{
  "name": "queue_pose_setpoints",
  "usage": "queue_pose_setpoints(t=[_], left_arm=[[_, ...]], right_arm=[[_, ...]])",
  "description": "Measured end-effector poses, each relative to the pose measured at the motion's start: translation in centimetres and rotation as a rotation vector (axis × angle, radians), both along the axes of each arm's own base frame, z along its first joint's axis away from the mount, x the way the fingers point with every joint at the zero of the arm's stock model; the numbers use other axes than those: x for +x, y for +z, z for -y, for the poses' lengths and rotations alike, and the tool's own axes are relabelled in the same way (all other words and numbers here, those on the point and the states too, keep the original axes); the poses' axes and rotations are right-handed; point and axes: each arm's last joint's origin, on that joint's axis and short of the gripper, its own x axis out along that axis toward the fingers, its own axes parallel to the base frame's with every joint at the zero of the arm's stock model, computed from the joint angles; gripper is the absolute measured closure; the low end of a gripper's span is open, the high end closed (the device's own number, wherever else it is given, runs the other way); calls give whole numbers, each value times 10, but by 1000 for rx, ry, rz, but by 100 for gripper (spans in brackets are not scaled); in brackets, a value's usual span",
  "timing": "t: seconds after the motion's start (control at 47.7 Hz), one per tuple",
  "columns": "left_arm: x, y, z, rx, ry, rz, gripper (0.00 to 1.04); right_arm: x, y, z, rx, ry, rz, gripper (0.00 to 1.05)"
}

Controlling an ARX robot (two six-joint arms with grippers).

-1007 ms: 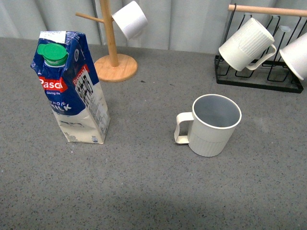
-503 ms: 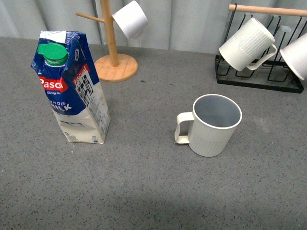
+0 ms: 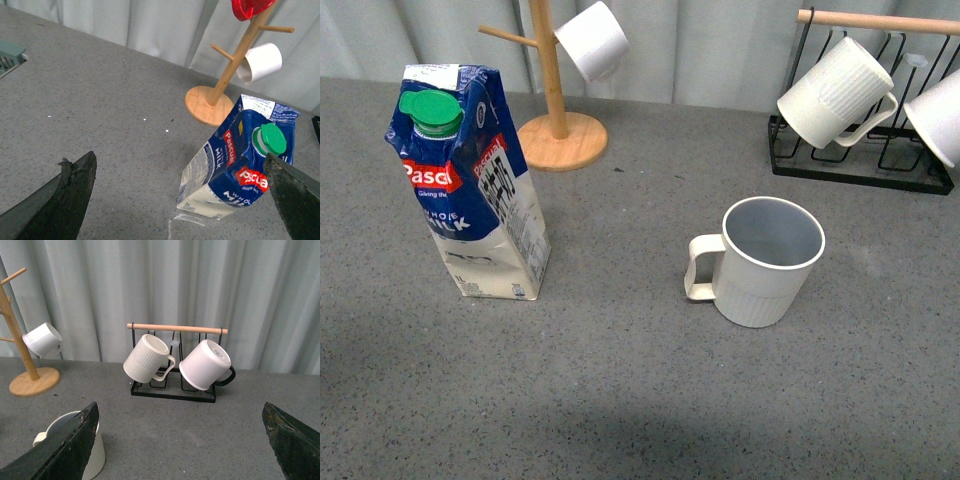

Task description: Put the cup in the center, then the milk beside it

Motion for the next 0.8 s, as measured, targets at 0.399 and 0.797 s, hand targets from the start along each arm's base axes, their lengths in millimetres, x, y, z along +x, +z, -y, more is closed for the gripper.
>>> queue_pose_setpoints(t=[0.399,0.797], left_arm=[[51,-24,38,17,-131,-86,6],[60,-32,52,26,-180,-114,6]], right_arm=[[0,0,0,0,0,0,9],[0,0,0,0,0,0,9]])
